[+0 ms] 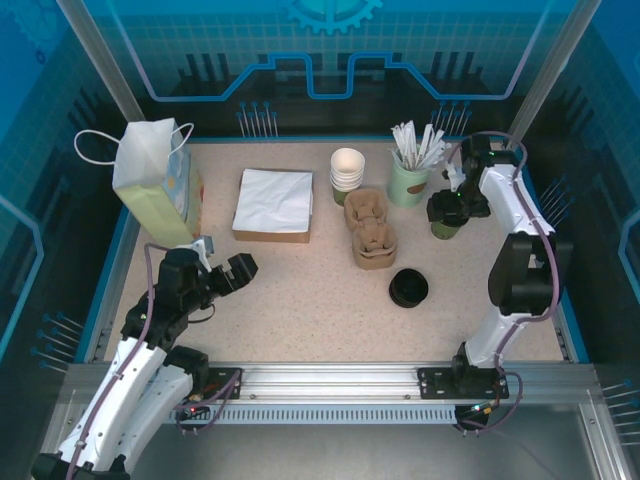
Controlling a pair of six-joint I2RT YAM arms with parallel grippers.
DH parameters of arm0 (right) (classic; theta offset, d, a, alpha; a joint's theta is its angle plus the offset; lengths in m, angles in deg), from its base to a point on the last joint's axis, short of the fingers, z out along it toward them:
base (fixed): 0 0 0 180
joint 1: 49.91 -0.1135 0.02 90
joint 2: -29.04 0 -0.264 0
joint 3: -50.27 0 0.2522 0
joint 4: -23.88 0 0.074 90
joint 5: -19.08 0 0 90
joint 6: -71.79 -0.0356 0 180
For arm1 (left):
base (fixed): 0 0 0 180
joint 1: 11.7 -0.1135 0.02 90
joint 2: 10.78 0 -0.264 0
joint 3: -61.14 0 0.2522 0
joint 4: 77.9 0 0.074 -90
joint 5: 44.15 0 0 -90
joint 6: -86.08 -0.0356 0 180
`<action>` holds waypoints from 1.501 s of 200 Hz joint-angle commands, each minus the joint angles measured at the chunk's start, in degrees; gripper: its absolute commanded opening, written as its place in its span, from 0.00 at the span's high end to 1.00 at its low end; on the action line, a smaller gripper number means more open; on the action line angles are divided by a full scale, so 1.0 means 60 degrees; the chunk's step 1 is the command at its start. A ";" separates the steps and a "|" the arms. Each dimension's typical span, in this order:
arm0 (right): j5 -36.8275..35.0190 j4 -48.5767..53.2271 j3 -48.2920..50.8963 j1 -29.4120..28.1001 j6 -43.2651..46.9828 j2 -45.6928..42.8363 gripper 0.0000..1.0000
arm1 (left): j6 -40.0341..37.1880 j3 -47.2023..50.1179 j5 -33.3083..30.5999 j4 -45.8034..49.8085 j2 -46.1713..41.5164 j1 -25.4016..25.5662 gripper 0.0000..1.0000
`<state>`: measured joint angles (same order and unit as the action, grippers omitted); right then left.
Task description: Pack the takeout coffee
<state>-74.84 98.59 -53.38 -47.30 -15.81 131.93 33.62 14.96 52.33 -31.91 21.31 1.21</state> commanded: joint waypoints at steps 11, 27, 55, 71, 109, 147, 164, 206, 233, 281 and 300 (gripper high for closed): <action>-0.0048 -0.0298 -0.0414 0.0133 -0.0135 0.0529 0.14 | 0.0063 -0.0230 0.0219 -0.0102 -0.0023 -0.0056 0.01; -0.0078 -0.0387 -0.0350 0.0124 -0.0081 0.0682 0.14 | 0.0072 -0.0209 0.0224 -0.0087 -0.0017 -0.0056 0.01; -0.0155 -0.0329 -0.0328 0.0128 -0.0018 0.0845 0.11 | 0.0097 -0.0181 0.0238 -0.0078 -0.0020 -0.0057 0.01; -0.0164 -0.0364 -0.0232 0.0129 -0.0046 0.0787 0.06 | 0.0087 -0.0177 0.0227 -0.0083 -0.0034 -0.0056 0.01; -0.0111 -0.0388 0.0006 0.0190 -0.0148 0.0425 0.00 | 0.0072 -0.0192 0.0224 -0.0027 -0.0036 -0.0056 0.01; -0.0008 -0.0234 0.0278 0.0315 -0.0297 -0.0296 0.00 | 0.0042 -0.0248 0.0194 0.0062 -0.0072 -0.0056 0.01; 0.0123 -0.0168 0.0430 0.0330 -0.0188 -0.0788 0.00 | 0.0057 -0.0305 0.0194 0.0105 -0.0053 -0.0056 0.01; 0.0307 -0.0341 0.1054 0.0356 -0.0295 -0.2502 0.00 | 0.0042 -0.0475 0.0268 0.0260 0.0105 -0.0056 0.01; 0.0871 -0.0658 0.1500 0.0384 -0.0506 -0.3772 0.00 | 0.0057 -0.0576 0.0266 0.0376 0.0103 -0.0056 0.01; 0.2951 -0.1134 0.2268 0.0428 -0.1226 -0.6338 0.00 | -0.0087 -0.1172 -0.0022 0.0983 0.0447 -0.0056 0.01; 0.3986 -0.1230 0.2432 0.0415 -0.1532 -0.7164 0.00 | -0.0230 -0.1428 -0.0079 0.1176 0.0784 -0.0056 0.01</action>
<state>-61.75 93.35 -40.31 -45.69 -21.47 93.96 33.46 9.51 52.70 -27.91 23.98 1.21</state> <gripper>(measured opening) 0.997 0.988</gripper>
